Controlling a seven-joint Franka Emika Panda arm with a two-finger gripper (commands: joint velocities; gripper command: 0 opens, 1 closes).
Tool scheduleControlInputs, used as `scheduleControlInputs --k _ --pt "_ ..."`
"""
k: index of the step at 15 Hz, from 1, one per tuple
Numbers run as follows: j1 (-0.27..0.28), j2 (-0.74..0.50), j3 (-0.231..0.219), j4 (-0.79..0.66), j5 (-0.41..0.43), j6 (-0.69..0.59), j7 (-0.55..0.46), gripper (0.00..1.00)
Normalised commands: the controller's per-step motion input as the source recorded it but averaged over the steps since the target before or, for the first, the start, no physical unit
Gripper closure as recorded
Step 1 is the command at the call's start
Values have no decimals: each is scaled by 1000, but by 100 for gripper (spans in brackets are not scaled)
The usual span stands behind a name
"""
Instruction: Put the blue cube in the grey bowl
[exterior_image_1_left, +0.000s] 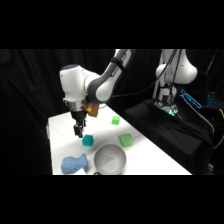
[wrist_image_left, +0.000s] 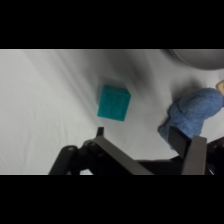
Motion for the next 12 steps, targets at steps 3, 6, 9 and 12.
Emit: scheduleControlInputs --k 3,6,9,12 --pt "128 195 -158 169 0 136 177 0" --pt "130 114 -150 95 -4 111 165 0" --pt "85 73 -116 17 35 142 110 0" --pt "70 46 -92 -45 62 182 76 0"
